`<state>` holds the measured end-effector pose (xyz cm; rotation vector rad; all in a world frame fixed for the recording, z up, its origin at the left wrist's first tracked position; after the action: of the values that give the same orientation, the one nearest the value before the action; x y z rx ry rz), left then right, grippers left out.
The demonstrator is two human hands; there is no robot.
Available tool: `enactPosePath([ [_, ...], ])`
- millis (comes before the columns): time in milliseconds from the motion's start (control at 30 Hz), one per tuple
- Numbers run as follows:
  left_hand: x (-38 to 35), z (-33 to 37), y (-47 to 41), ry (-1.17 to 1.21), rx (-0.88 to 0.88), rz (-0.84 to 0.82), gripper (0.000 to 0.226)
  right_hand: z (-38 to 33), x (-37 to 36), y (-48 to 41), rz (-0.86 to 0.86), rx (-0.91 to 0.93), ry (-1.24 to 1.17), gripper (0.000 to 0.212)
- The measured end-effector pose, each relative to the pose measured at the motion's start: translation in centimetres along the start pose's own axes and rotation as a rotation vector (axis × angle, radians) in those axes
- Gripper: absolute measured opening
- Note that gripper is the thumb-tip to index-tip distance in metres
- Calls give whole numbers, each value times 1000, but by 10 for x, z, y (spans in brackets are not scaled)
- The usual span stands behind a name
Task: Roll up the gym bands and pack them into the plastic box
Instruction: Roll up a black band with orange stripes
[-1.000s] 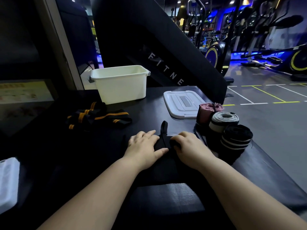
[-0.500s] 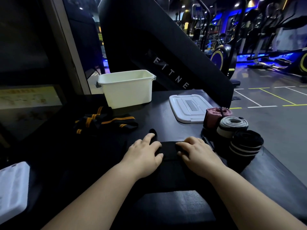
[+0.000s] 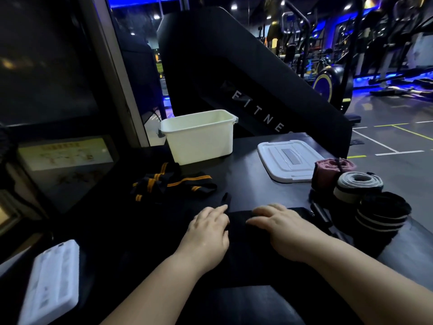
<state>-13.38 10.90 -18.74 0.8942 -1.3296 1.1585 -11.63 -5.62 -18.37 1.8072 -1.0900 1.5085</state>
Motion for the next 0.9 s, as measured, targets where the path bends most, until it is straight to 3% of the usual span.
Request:
enactPosePath([
  [133,3,-3,1,-10,-3,20,36,-11,-3,-12,7,-92,-38,32],
  [333,9,-26,9,-36,74,7,34,-25,-8,-21,53,-219,112,51],
  [600,16,-62,23,-47,216,45,31,-26,-22,-30,-2,-205,101,52],
  [767,18,-62,27,-216,260,51,31,-27,-23,-28,-4,-209,94,53],
  [833,19,-51,26,-145,220,57,29,-26,-24,-28,1,-215,99,53],
  [900,17,-43,27,-44,206,18,42,-26,-23,-28,2,-214,96,54],
])
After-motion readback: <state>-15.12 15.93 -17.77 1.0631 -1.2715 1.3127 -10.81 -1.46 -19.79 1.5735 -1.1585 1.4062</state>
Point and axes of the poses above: each hand's wrist, its own y-axis away from the middle knuckle, its own x-axis out of the back of the hand, z = x × y, the point moved 5 cm from there along -y, towards the middle knuckle, and after that the axes turned 6 degrees about -y, right-handed, at the moved point
